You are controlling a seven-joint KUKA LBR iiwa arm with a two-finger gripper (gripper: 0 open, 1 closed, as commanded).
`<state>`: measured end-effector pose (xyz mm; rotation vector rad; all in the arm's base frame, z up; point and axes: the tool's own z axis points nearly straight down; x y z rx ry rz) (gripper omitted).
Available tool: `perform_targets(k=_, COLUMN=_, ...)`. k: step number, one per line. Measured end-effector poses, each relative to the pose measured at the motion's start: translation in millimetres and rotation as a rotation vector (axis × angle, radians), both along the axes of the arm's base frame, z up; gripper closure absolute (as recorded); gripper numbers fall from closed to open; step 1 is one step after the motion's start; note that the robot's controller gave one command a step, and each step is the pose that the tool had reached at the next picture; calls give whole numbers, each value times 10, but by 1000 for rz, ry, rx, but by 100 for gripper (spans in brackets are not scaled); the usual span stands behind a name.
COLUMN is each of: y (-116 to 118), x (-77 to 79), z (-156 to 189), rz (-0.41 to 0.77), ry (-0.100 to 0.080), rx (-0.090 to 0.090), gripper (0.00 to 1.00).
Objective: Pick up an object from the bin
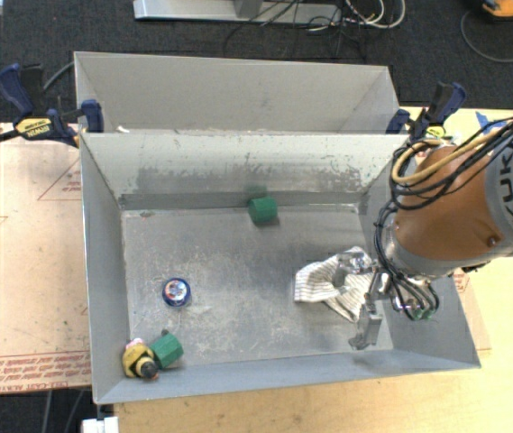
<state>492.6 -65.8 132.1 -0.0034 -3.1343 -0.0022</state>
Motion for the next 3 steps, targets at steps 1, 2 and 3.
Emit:
perform_targets(k=1, y=4, x=21, z=40, rz=3, ry=-8, rx=-1, gripper=0)
perform_targets(k=2, y=-89, x=590, z=-628, rz=181, ry=-2, rx=2, gripper=0)
perform_targets(k=3, y=-122, x=575, z=-621, rz=191, ry=-10, rx=1, gripper=0)
